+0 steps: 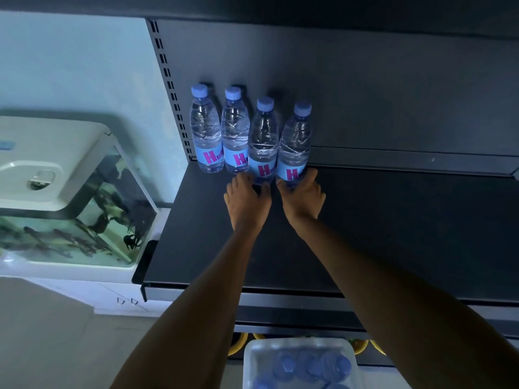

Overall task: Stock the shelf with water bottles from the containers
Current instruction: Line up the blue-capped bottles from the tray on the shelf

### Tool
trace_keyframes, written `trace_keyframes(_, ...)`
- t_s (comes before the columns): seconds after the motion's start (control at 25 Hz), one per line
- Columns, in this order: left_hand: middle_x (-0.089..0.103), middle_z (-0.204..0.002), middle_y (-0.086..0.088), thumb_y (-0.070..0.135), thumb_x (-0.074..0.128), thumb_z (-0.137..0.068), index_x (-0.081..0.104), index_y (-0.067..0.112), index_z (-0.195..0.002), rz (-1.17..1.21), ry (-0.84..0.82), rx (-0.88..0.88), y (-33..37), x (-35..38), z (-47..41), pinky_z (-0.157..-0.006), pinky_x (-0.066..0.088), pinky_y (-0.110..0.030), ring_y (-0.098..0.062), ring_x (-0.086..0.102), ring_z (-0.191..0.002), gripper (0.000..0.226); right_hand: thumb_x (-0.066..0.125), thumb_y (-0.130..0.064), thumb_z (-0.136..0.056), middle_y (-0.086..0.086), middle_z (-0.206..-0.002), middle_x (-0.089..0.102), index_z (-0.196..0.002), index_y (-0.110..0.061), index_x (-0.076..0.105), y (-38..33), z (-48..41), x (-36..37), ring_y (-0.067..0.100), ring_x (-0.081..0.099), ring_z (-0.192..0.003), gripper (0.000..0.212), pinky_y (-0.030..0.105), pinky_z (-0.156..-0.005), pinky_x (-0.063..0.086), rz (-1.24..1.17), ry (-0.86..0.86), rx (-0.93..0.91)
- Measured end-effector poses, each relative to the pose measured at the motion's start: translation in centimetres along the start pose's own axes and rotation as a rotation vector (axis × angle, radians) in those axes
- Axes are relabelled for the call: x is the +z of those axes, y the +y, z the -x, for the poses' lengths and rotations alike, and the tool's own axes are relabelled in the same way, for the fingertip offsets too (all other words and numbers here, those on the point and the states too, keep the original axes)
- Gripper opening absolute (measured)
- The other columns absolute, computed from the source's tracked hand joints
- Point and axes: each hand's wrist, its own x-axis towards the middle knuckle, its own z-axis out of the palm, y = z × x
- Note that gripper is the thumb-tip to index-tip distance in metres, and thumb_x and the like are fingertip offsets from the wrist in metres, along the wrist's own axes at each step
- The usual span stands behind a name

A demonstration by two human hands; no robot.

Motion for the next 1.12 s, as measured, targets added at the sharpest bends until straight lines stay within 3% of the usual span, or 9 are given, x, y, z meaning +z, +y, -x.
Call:
trace_keyframes(0.24, 0.061, -0.130, 0.002, 0.038, 0.053, -0.088, 0.047, 0.021, -0.137, -0.059, -0.094, 0.059, -0.1, 0.4, -0.2, -0.107, 0.035, -0.045, -0.024, 0.046, -0.120, 0.052, 0.062, -0.037, -0.096, 0.005, -0.116, 0.069, -0.129, -0.010, 0.054, 0.3, -0.3, 0.0, 0.028, 0.063, -0.113, 0.044, 0.042, -0.098, 0.037, -0.040, 0.013, -0.011)
trace_keyframes(0.44, 0.051, -0.148, 0.006, 0.044, 0.050, -0.090, 0.033, 0.024, -0.152, -0.141, -0.150, 0.084, 0.3, 0.3, 0.0, -0.112, 0.031, -0.043, -0.021, 0.039, -0.131, 0.068, 0.056, -0.025, -0.094, -0.010, -0.107, 0.072, -0.150, -0.021, 0.040, 0.7, -0.5, 0.0, 0.016, 0.063, -0.106, 0.058, 0.040, -0.100, 0.035, -0.037, -0.109, -0.051)
trace_keyframes(0.56, 0.041, -0.154, 0.005, 0.046, 0.054, -0.091, 0.027, 0.024, -0.156, -0.156, -0.156, 0.094, 0.4, 0.1, 0.0, -0.114, 0.029, -0.042, -0.021, 0.036, -0.137, 0.074, 0.057, -0.021, -0.091, -0.011, -0.112, 0.067, -0.141, -0.022, 0.045, 0.7, -0.6, -0.2, 0.015, 0.062, -0.109, 0.051, 0.036, -0.097, 0.035, -0.082, -0.112, -0.042)
trace_keyframes(0.72, 0.043, -0.155, 0.007, 0.048, 0.052, -0.093, 0.011, 0.026, -0.162, -0.175, -0.199, 0.095, 0.5, -0.1, 0.2, -0.113, 0.024, -0.037, -0.019, 0.031, -0.139, 0.083, 0.059, -0.022, -0.091, 0.003, -0.132, 0.052, -0.152, -0.025, 0.037, 0.5, -0.6, -0.2, 0.020, 0.057, -0.111, 0.065, 0.041, -0.104, 0.038, -0.033, -0.124, -0.015)
trace_keyframes(0.84, 0.039, -0.156, 0.002, 0.050, 0.055, -0.094, 0.004, 0.027, -0.162, -0.201, -0.223, 0.077, 1.0, -0.4, 0.3, -0.114, 0.024, -0.036, -0.019, 0.030, -0.139, 0.088, 0.060, -0.022, -0.089, 0.003, -0.136, 0.053, -0.155, -0.024, 0.033, 0.5, -0.6, -0.4, 0.021, 0.059, -0.116, 0.071, 0.043, -0.106, 0.038, -0.061, -0.125, -0.015)
trace_keyframes(1.12, 0.027, -0.163, 0.001, 0.049, 0.054, -0.091, 0.010, 0.023, -0.161, -0.274, -0.212, 0.103, 0.6, 0.2, -0.1, -0.114, 0.026, -0.043, -0.023, 0.029, -0.144, 0.087, 0.055, -0.020, -0.094, 0.002, -0.150, 0.048, -0.163, -0.025, 0.019, 0.5, -0.4, -0.5, 0.022, 0.050, -0.133, 0.078, 0.043, -0.109, 0.033, 0.059, -0.179, -0.052)
